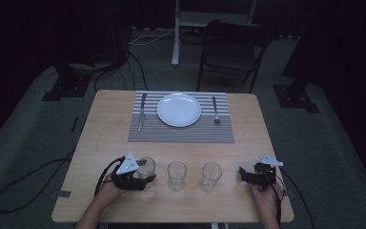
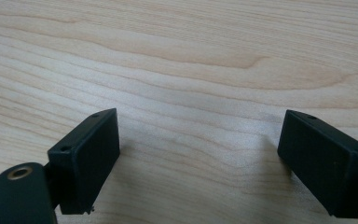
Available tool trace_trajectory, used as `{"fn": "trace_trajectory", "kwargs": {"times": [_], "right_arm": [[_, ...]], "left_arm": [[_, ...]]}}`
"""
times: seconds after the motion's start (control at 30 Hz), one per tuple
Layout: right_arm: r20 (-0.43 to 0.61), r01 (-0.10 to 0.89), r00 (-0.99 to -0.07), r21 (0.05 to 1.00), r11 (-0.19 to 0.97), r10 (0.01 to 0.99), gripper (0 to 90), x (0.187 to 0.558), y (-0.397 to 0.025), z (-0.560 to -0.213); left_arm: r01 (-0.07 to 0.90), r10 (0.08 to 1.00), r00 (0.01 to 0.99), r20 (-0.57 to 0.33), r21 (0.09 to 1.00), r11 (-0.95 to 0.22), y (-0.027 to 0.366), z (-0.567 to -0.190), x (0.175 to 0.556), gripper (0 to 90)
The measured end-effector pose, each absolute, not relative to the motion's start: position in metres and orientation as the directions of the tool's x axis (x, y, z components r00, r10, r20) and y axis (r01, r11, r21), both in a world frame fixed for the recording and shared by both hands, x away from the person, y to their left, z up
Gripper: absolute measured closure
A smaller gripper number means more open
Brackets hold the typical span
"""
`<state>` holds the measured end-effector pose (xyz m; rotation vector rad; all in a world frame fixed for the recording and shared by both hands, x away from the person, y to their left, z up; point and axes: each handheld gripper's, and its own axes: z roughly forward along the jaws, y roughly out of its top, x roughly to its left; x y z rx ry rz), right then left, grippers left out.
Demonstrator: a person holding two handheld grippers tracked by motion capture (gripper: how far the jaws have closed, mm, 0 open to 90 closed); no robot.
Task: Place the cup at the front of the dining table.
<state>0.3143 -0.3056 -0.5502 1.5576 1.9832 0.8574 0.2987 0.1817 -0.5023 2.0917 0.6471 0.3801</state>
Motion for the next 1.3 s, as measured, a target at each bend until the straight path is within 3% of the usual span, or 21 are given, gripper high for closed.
{"fn": "trace_trajectory", "kwargs": {"times": [0.6,1.3], "right_arm": [[0.013,0.674,-0.242,0.722,0.158,0.97,12.4,0.314,-0.306,-0.55],[0.012,0.673,-0.242,0.722,0.159,0.97,12.5,0.314,-0.306,-0.55]], "left_arm": [[0.322,0.636,0.77,0.053,0.827,-0.46,0.177,-0.494,0.321,30.1],[0.385,0.774,0.629,0.069,0.837,-0.388,0.159,-0.472,0.371,30.1]]}}
